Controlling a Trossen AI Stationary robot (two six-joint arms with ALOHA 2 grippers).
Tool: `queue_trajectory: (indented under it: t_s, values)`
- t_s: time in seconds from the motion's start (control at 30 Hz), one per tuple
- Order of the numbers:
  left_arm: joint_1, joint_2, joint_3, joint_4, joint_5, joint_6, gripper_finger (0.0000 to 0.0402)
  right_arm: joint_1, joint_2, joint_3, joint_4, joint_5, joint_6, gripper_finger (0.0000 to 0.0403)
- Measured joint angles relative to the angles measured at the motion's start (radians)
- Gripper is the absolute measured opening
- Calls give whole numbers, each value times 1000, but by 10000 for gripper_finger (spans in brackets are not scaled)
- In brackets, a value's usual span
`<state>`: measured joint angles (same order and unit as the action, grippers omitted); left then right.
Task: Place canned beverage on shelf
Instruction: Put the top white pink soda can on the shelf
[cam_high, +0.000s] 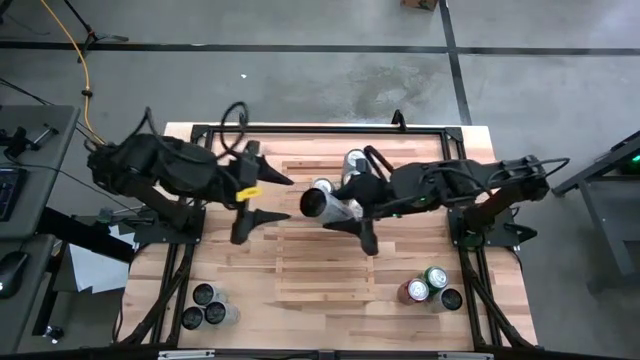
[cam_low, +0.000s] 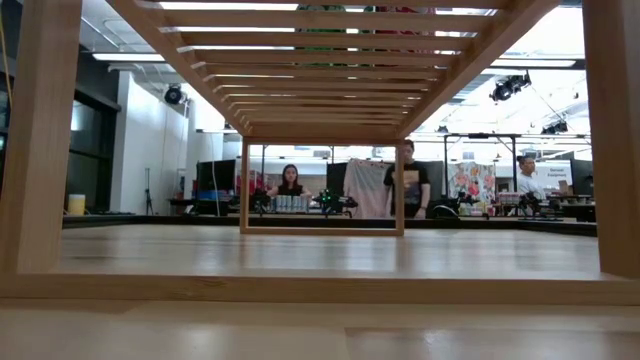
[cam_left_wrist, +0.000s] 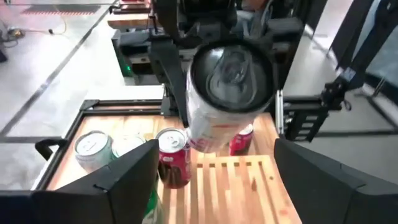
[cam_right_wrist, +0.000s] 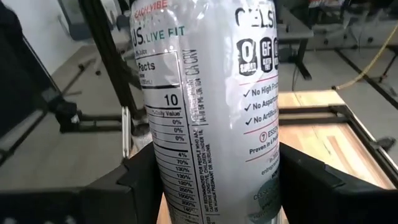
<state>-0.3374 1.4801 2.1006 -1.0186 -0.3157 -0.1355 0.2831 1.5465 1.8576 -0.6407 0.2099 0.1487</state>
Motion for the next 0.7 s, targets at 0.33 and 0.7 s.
queue_trajectory:
  t_s: [0.33,0.7]
  values:
    - [-9,-132,-103,-8,-147,-81,311,90,-144,-75,-231,36,112,235]
    - [-24,-408,-647,572,-270,-159,311,358,-462,-793,443,396,382,235]
